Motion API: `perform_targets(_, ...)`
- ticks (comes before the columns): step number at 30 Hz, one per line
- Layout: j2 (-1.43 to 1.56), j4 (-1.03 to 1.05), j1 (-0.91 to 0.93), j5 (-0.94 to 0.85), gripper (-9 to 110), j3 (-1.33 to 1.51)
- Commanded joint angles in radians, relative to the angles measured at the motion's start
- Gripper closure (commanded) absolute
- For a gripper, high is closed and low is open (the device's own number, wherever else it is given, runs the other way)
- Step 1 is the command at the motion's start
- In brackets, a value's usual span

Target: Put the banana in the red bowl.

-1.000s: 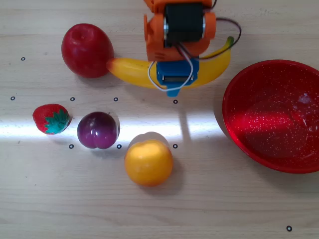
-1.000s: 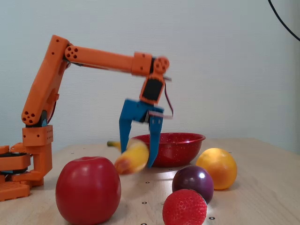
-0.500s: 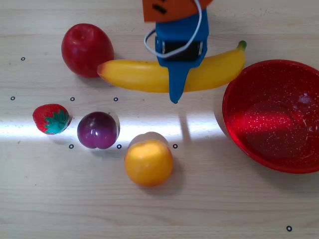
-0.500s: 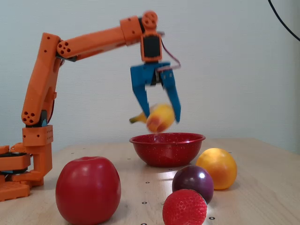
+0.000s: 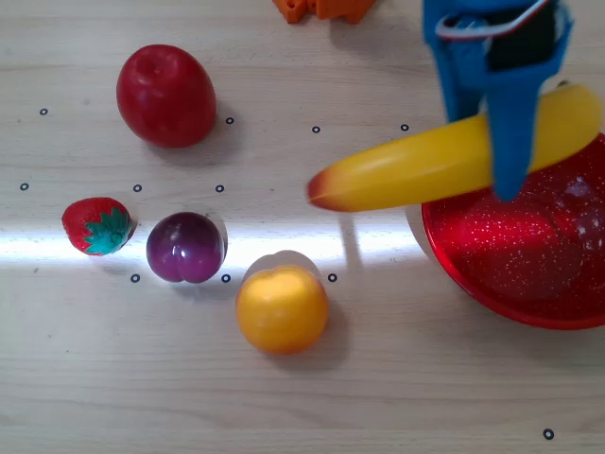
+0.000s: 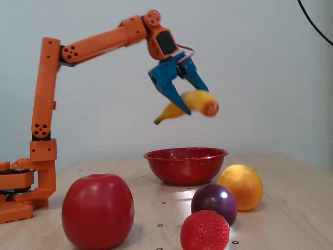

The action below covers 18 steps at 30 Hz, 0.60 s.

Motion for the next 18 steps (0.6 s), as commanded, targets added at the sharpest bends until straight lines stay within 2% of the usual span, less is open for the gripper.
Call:
perform_targets(1, 0.164, -0.078, 0.052, 0.048, 101, -0.031)
perform_targets(18, 0.135, -0.308, 0.275, 0.133, 101, 0.331)
